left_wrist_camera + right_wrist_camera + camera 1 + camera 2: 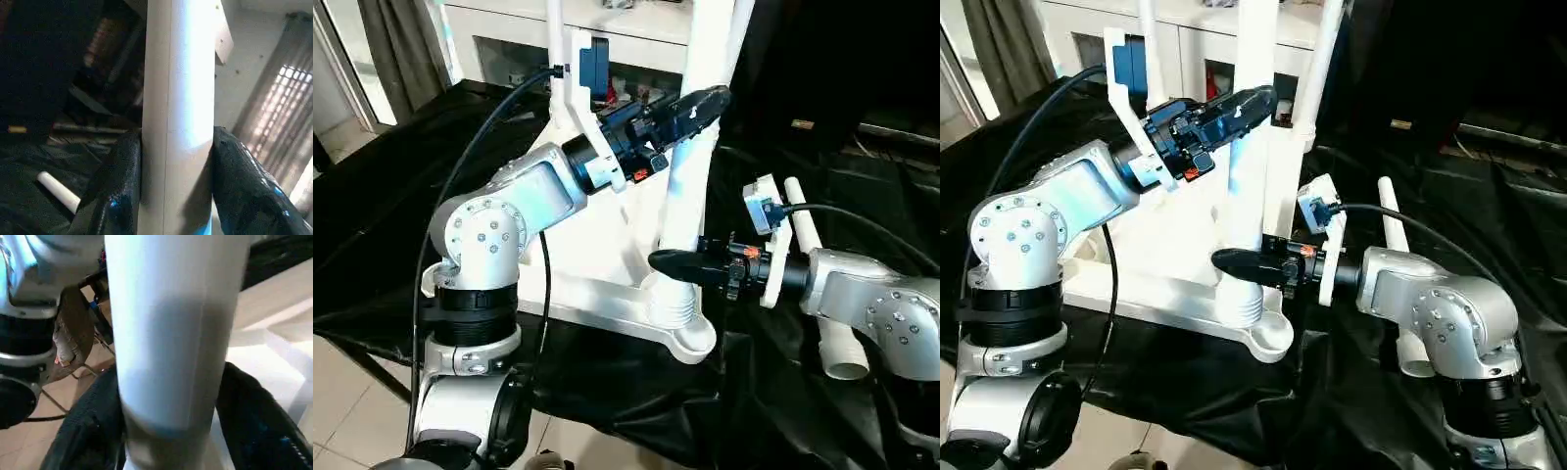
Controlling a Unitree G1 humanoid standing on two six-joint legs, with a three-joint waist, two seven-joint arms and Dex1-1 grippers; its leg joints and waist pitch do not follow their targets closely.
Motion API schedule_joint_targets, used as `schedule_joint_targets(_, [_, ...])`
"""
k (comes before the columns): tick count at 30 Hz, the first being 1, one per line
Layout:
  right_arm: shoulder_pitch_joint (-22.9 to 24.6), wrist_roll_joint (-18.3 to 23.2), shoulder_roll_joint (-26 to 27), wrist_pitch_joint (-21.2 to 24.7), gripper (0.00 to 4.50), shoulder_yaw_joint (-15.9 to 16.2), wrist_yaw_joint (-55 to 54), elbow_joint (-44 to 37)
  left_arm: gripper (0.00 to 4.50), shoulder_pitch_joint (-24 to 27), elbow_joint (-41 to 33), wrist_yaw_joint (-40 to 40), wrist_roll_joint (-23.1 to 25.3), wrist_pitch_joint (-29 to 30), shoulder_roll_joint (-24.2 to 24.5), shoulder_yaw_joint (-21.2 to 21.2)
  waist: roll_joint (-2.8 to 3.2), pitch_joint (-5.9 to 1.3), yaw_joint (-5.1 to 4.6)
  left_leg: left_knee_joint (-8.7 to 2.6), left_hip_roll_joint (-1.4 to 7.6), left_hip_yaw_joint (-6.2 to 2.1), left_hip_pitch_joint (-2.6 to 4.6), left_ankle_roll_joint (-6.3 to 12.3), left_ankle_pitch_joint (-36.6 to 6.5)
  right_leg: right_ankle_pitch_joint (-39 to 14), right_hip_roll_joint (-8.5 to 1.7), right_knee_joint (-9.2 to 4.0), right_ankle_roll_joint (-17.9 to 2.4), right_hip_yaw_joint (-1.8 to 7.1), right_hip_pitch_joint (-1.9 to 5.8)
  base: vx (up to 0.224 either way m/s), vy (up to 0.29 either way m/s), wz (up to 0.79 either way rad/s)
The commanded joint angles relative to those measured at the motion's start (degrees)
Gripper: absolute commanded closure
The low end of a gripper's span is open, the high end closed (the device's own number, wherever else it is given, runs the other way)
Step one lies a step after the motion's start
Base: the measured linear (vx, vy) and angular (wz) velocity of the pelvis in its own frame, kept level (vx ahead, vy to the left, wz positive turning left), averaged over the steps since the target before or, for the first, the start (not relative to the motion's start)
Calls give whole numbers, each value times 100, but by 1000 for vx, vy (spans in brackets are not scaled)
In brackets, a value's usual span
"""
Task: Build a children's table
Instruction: Pick table leg
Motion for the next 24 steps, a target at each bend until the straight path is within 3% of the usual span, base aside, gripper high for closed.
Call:
schedule_joint_targets(1, [-112, -105, -85, -106, 163, -121, -38, 102, 278, -136, 13, -251, -100, 93, 2, -190, -4, -364, -2, -426, 247, -166, 133, -221, -1161, -1955, -428, -525, -472, 314, 257, 0, 0, 0])
schedule_joint_targets(6, [-139, -57, -148, -101, 163, -104, 132, 180, 278, -164, 64, -416, -133, 121, 68, -213, -7, -378, -2, -415, 239, -155, 119, -202, -1076, -1716, -427, -500, -550, 318, 275, 0, 0, 0])
schedule_joint_targets(24, [28, 119, -566, 22, 163, -70, 797, 101, 278, -480, 674, -520, -350, 13, 92, 158, -15, -375, 8, -404, 245, -149, 122, -125, -1035, -1645, -432, -497, -702, 317, 287, 0, 0, 0])
